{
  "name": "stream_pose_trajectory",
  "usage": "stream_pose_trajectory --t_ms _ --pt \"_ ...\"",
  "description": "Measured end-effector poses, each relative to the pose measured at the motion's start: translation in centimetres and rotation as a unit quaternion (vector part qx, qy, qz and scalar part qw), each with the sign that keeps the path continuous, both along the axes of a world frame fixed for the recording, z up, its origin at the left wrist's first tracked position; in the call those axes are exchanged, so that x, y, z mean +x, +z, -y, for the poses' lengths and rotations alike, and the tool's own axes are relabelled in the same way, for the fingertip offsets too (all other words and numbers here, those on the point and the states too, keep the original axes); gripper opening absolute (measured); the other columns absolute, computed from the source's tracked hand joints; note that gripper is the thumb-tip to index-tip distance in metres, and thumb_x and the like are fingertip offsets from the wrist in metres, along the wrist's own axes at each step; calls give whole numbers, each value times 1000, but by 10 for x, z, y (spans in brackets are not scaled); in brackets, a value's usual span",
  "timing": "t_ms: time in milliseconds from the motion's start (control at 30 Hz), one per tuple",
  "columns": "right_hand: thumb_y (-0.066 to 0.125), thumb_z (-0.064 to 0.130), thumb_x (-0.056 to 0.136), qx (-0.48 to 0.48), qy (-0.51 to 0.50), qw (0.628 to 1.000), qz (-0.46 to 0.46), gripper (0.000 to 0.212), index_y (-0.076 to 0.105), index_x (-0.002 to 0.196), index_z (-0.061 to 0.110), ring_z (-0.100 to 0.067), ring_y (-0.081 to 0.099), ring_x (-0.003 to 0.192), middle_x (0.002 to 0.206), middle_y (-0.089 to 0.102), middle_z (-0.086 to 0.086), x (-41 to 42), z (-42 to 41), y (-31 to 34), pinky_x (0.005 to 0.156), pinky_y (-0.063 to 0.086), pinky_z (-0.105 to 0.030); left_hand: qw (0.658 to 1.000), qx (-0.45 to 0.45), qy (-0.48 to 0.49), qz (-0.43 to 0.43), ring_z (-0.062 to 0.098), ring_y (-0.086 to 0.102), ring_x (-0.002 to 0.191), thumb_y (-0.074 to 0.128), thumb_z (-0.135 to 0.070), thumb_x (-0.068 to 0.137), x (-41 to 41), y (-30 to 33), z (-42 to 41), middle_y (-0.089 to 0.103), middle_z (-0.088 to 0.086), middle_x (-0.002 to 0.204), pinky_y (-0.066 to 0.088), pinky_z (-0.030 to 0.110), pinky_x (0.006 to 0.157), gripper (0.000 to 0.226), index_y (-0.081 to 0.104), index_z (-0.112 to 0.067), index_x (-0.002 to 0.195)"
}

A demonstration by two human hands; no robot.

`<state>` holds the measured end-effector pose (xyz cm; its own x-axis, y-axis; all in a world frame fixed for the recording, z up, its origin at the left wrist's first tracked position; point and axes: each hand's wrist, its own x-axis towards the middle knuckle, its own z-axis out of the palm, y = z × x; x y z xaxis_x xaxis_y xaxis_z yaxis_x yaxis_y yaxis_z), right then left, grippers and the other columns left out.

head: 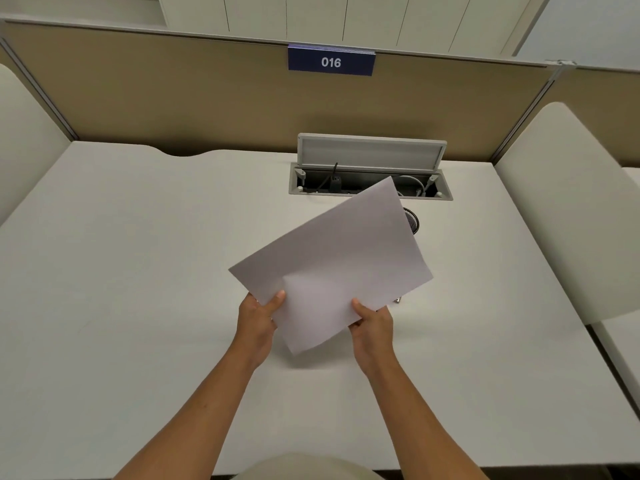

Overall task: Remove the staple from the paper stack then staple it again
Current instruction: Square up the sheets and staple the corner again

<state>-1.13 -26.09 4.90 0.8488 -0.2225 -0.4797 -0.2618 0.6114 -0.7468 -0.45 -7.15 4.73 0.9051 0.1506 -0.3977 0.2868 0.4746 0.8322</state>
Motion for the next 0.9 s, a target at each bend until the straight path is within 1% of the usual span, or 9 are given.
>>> stream_pose_trajectory --t_ms 100,233,300,367,467,567,667,767,900 --pt "59 -7 87 -42 -10 999 6 33 63 108 19 -17 66 96 109 70 -1 5 1 7 80 52 -31 999 0 -30 -13 21 64 106 65 -6 89 -7 -7 -4 69 -1 116 54 39 84 37 59 -25 121" --pt "59 -10 85 -136 18 989 55 35 64 101 21 -15 66 94 97 74 9 7 15 15 91 50 -38 998 18 -61 -20 24 64 107 65 -4 88 -10 -12 -21 68 4 119 56 41 84 42 56 -20 126" --pt "60 -10 84 -169 32 982 74 34 64 106 16 -22 65 100 106 72 -2 10 25 19 94 49 -42 998 39 -55 -18 28 65 102 66 0 86 -3 -8 -34 70 10 113 55 38 80 32 60 -16 113" --pt "61 -8 85 -202 55 973 92 34 62 114 10 -29 63 106 116 67 -13 13 34 24 93 50 -44 994 88 -71 0 28 65 94 69 1 84 6 1 -47 72 8 97 53 35 77 24 63 -17 98" --pt "60 -6 86 -254 103 953 127 31 63 112 11 -26 67 100 110 70 -9 18 42 34 83 53 -38 969 198 -136 54 17 67 84 79 -7 78 23 20 -55 71 3 85 50 33 82 22 70 -23 89" --pt "59 -4 87 -305 145 931 137 31 63 110 16 -22 68 98 107 71 -4 24 40 46 84 56 -42 952 225 -176 109 18 71 95 84 -25 71 35 45 -46 75 2 100 55 30 85 27 71 -26 95" --pt "57 -6 87 -330 152 917 162 34 59 116 12 -23 65 102 110 69 -5 29 33 56 90 54 -43 960 189 -150 141 17 72 97 81 -27 73 40 63 -26 75 -4 106 58 28 78 35 70 -28 107" --pt "56 -7 87 -342 117 914 187 39 55 123 9 -20 63 105 112 66 -3 30 27 62 91 53 -37 960 202 -90 172 12 72 91 78 -21 79 37 69 -7 75 -10 99 57 23 72 27 69 -33 102" --pt "57 -7 86 -334 75 919 194 46 52 127 14 -15 62 107 116 65 -1 27 25 55 90 52 -28 954 217 -36 205 10 69 86 74 -16 84 27 60 3 74 -12 92 56 21 70 24 67 -33 99"
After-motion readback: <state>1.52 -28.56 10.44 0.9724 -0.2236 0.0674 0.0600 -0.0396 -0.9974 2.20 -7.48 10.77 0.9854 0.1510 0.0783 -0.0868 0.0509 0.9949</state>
